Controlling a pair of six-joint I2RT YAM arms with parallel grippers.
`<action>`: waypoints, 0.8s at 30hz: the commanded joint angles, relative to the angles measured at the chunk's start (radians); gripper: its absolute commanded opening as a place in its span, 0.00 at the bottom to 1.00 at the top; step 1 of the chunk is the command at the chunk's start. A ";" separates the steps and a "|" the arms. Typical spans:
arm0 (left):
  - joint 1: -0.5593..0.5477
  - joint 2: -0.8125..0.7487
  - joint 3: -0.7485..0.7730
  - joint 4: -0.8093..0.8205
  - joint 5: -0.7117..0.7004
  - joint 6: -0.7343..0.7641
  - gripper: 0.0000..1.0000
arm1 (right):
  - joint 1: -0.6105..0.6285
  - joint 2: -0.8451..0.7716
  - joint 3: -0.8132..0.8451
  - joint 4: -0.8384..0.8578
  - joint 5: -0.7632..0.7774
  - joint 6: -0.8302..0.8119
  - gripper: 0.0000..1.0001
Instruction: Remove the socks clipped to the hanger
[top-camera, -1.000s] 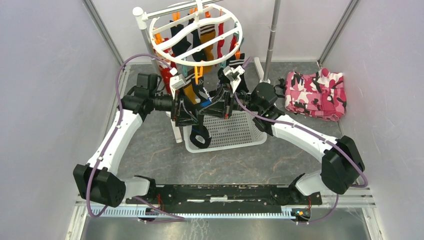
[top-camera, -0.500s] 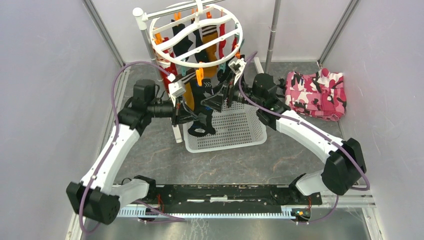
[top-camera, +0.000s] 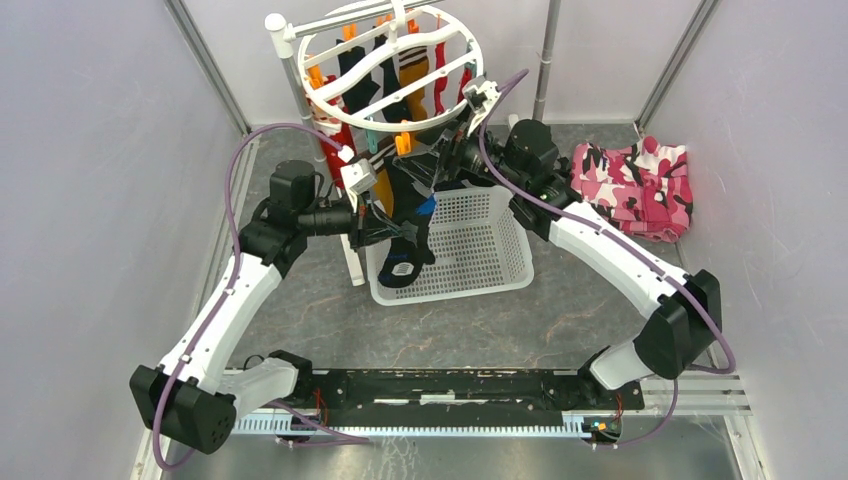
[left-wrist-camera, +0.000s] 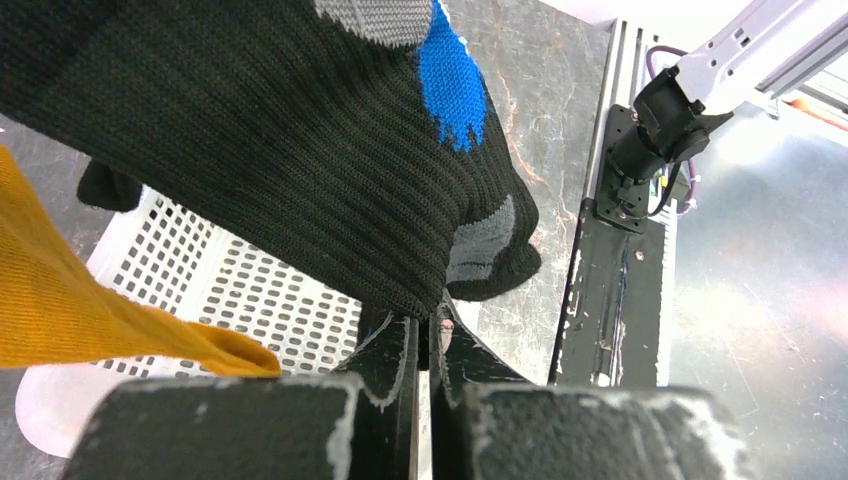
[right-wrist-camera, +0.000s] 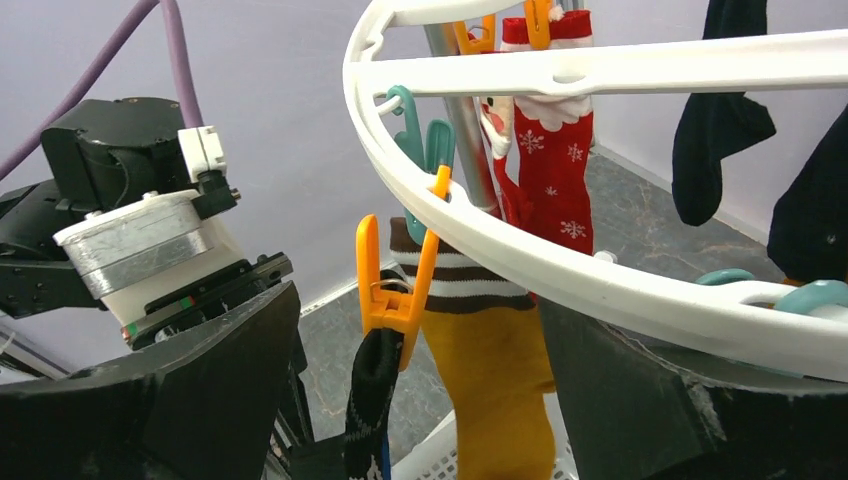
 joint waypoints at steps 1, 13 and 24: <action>-0.009 -0.023 0.010 0.053 -0.027 -0.037 0.02 | -0.001 0.026 0.044 0.082 0.028 0.043 0.95; -0.033 -0.021 -0.001 0.112 -0.120 -0.058 0.02 | 0.012 0.051 0.024 0.218 0.071 0.160 0.80; -0.066 -0.014 -0.001 0.126 -0.203 -0.037 0.02 | 0.038 0.027 -0.039 0.241 0.199 0.206 0.46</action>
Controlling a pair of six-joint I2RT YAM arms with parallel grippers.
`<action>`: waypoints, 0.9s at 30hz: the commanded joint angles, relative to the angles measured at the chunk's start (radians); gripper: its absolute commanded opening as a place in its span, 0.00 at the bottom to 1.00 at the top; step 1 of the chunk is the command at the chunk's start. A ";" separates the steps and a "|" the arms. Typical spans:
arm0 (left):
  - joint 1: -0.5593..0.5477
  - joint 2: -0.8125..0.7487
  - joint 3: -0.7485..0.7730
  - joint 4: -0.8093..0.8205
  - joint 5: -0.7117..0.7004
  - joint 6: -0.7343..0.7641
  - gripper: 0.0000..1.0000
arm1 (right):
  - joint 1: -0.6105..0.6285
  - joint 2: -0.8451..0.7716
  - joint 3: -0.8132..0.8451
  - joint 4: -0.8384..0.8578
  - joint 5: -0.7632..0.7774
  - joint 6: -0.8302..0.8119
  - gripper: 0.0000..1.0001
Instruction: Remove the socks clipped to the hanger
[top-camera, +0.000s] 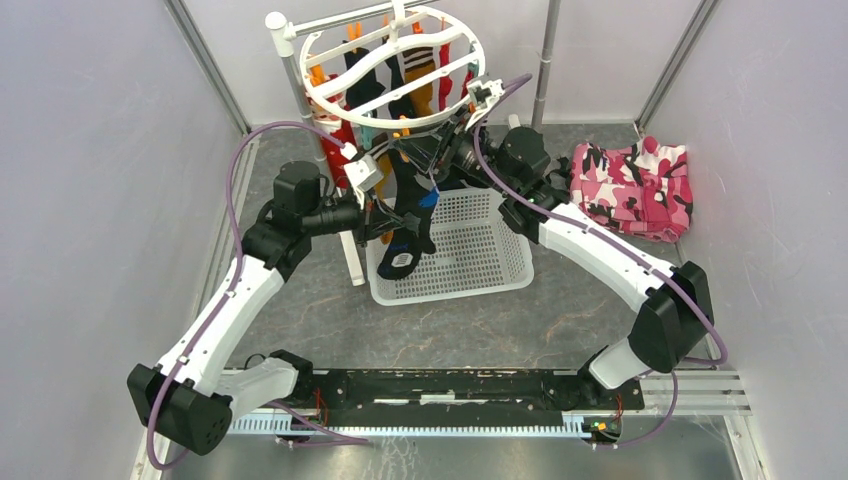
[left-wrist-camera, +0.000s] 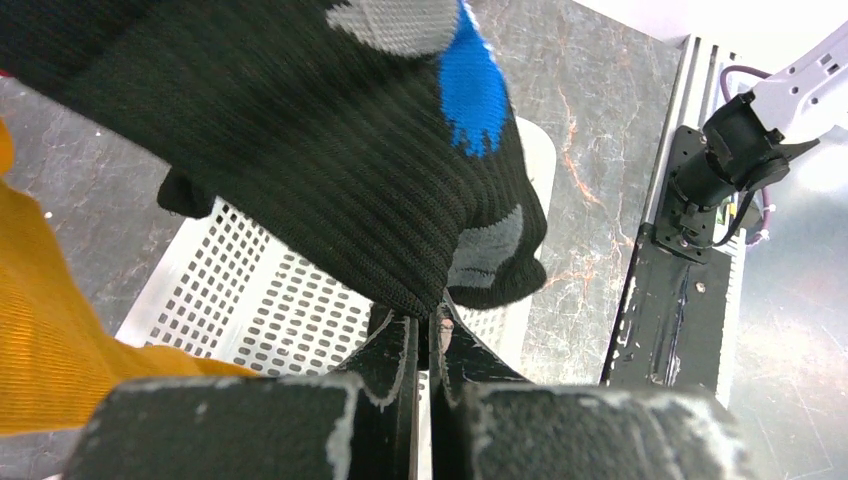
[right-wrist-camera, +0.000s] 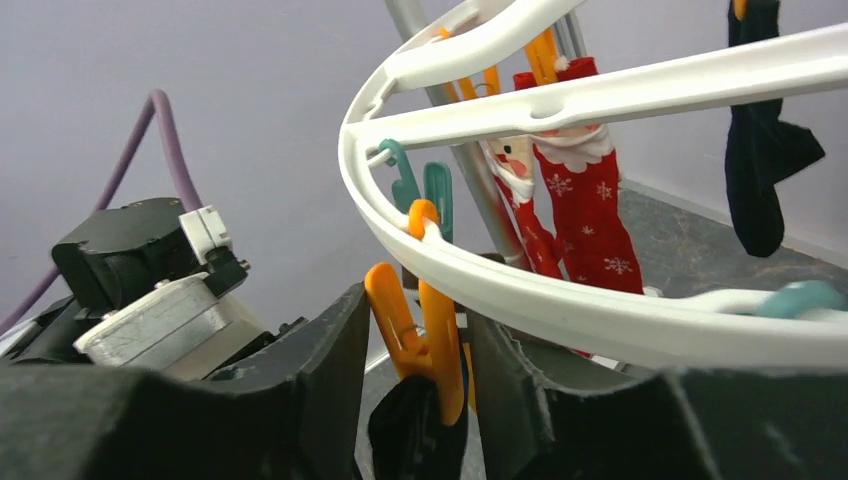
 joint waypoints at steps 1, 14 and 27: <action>-0.018 -0.005 0.004 0.051 -0.050 -0.007 0.02 | 0.013 -0.036 -0.045 0.075 0.112 0.027 0.41; -0.033 0.025 -0.071 0.059 -0.316 0.197 0.02 | 0.014 -0.072 -0.022 0.055 0.106 0.019 0.00; -0.057 0.065 -0.102 0.141 -0.391 0.286 0.15 | -0.006 -0.099 -0.007 -0.027 0.064 -0.008 0.55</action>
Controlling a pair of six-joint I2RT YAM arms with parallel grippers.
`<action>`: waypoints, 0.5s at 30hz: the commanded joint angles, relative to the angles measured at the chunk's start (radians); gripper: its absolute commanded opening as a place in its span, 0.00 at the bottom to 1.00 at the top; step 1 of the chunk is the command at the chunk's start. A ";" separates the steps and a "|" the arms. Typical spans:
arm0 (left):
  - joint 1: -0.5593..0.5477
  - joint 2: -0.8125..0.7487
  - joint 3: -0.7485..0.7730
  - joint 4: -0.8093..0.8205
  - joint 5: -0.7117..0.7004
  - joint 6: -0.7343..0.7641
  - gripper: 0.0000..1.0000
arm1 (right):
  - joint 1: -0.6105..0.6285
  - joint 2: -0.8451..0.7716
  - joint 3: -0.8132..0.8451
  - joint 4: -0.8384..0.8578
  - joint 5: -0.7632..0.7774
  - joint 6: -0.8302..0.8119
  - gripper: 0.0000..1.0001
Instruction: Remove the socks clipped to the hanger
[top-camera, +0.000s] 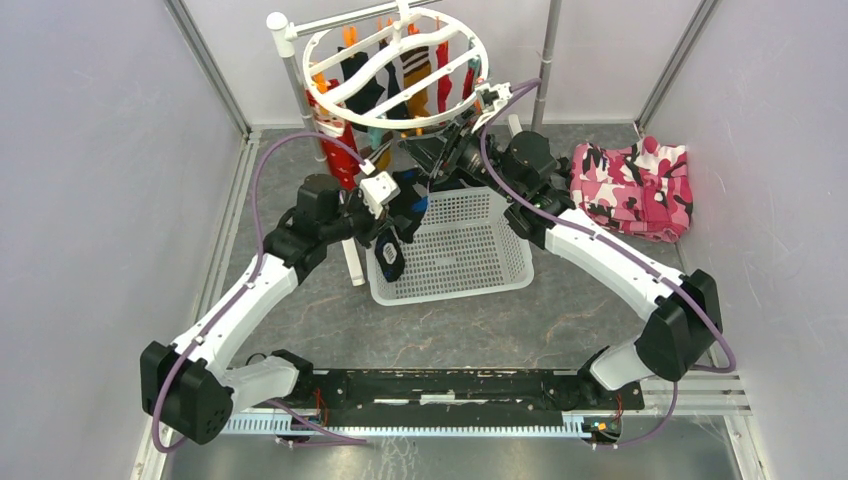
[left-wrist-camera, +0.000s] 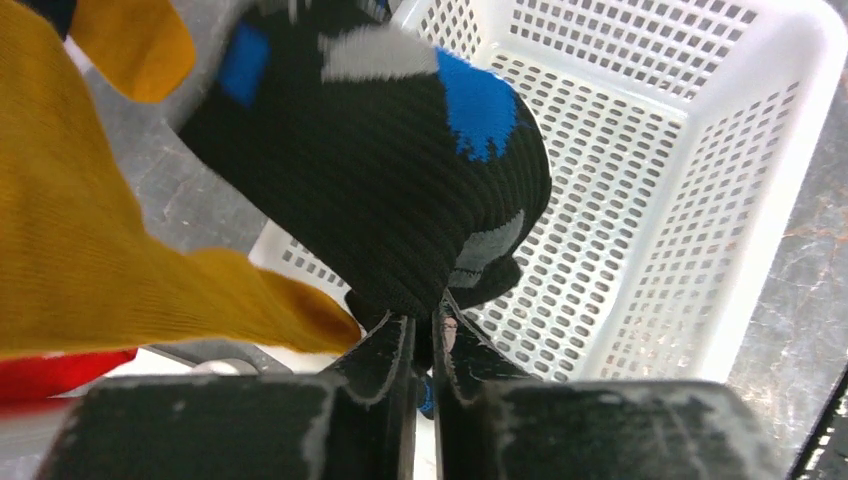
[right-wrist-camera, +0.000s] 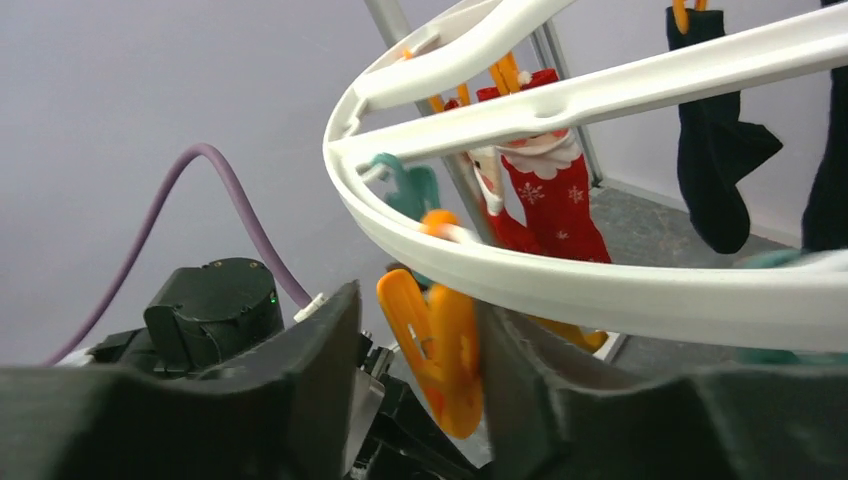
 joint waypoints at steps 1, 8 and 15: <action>-0.010 0.021 0.031 0.077 -0.022 0.066 0.26 | -0.019 -0.066 0.029 -0.043 -0.018 -0.045 0.66; -0.010 -0.027 0.029 0.026 0.059 0.067 0.86 | -0.089 -0.222 -0.158 -0.127 -0.013 -0.098 0.93; -0.010 -0.050 0.046 0.031 0.052 -0.029 0.91 | -0.181 -0.365 -0.296 -0.301 0.003 -0.240 0.94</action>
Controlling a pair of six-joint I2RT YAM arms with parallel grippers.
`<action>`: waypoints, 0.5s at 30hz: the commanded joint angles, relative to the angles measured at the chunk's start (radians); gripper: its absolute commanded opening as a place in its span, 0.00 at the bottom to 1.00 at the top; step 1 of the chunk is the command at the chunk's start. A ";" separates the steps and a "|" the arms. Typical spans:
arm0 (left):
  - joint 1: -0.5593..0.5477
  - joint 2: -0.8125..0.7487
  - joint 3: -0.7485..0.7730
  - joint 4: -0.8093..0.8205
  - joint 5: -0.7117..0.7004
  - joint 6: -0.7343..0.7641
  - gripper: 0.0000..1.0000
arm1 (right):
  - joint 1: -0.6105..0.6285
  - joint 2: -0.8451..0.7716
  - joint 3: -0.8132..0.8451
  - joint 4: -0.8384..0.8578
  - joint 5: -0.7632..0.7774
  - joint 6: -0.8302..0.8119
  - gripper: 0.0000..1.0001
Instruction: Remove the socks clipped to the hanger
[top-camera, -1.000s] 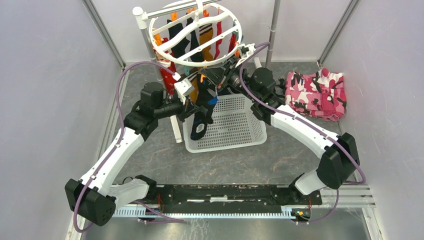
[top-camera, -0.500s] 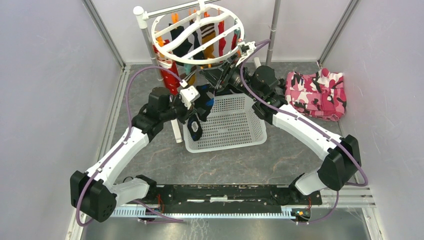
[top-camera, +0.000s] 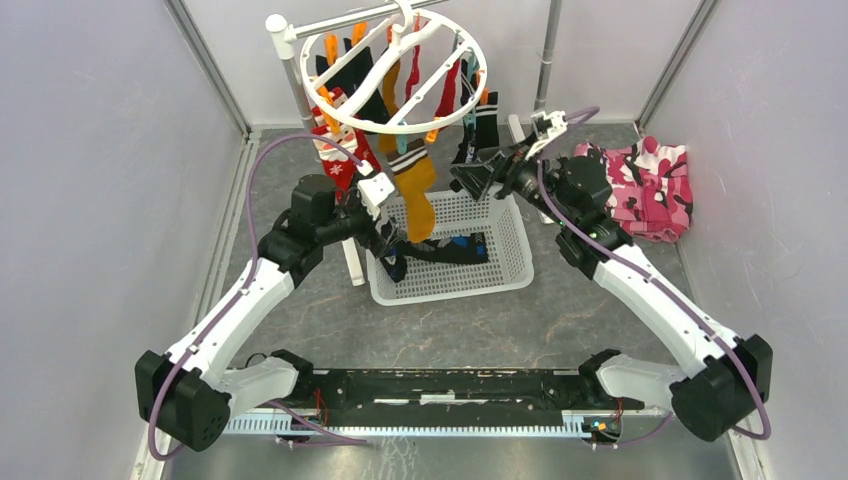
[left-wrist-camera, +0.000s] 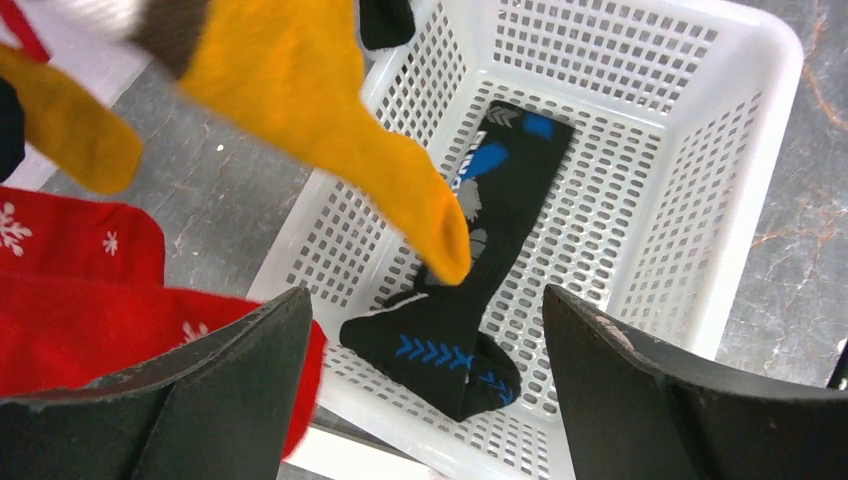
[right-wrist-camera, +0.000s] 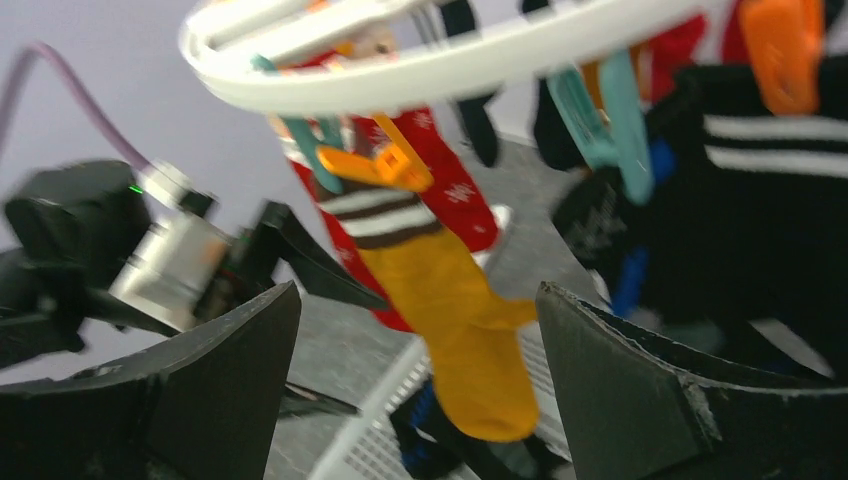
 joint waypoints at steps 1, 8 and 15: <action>-0.006 -0.027 0.046 0.014 0.019 -0.073 0.91 | -0.049 -0.084 -0.070 -0.137 0.043 -0.147 0.94; -0.006 -0.052 0.053 0.002 0.039 -0.106 0.93 | -0.095 0.003 -0.049 -0.156 0.137 -0.285 0.91; -0.006 -0.065 0.068 -0.016 0.034 -0.148 0.93 | -0.113 0.241 0.127 0.002 0.044 -0.253 0.84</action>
